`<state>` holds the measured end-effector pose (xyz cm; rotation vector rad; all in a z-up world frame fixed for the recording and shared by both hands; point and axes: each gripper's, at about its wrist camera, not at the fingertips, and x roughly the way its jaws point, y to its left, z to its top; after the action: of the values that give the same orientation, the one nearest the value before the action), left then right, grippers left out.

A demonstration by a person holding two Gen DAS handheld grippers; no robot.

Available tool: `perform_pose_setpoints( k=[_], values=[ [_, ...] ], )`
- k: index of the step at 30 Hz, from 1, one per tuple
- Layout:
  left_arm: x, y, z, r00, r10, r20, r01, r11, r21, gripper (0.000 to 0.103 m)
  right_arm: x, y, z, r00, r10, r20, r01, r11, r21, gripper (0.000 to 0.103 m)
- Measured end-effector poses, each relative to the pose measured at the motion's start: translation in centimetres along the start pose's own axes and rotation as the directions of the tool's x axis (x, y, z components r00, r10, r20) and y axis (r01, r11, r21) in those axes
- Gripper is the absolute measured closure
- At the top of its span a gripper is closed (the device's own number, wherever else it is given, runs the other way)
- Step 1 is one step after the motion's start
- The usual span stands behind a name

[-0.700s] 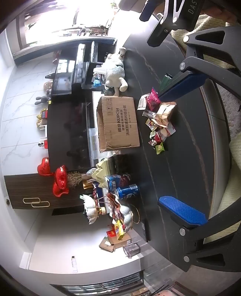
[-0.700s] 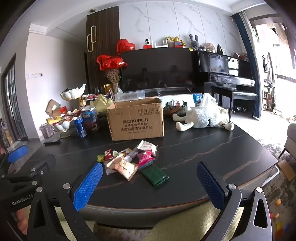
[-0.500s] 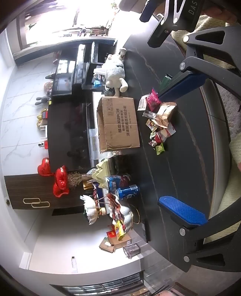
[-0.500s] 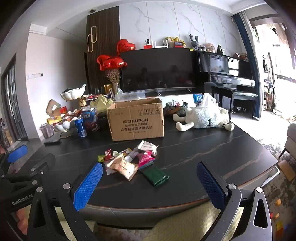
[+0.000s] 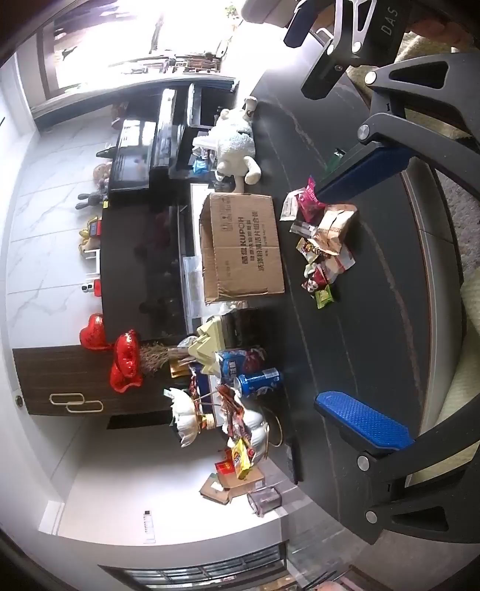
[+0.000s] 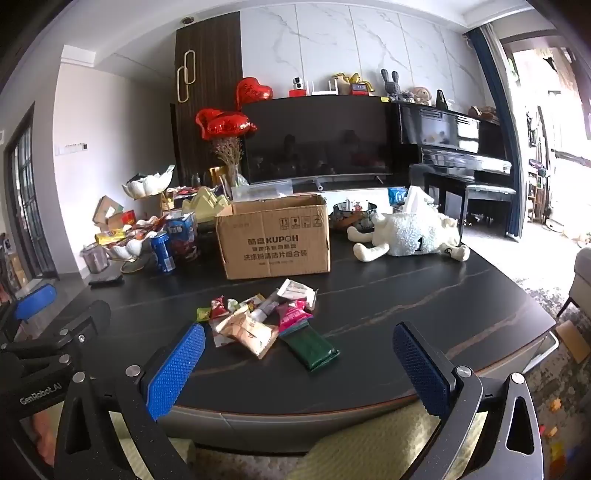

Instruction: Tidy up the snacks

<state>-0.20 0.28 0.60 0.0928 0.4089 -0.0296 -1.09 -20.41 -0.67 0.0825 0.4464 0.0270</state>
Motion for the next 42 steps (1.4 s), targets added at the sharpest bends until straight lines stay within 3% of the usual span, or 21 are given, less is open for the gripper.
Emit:
perform_pose_setpoints(
  k=[42],
  values=[
    [-0.53, 0.2, 0.24, 1.0, -0.001, 0.007, 0.002, 1.0, -0.004, 0.0, -0.14, 0.42, -0.09, 1.0, 0.002, 0.001, -0.002, 1.0, -0.007, 0.0]
  ],
)
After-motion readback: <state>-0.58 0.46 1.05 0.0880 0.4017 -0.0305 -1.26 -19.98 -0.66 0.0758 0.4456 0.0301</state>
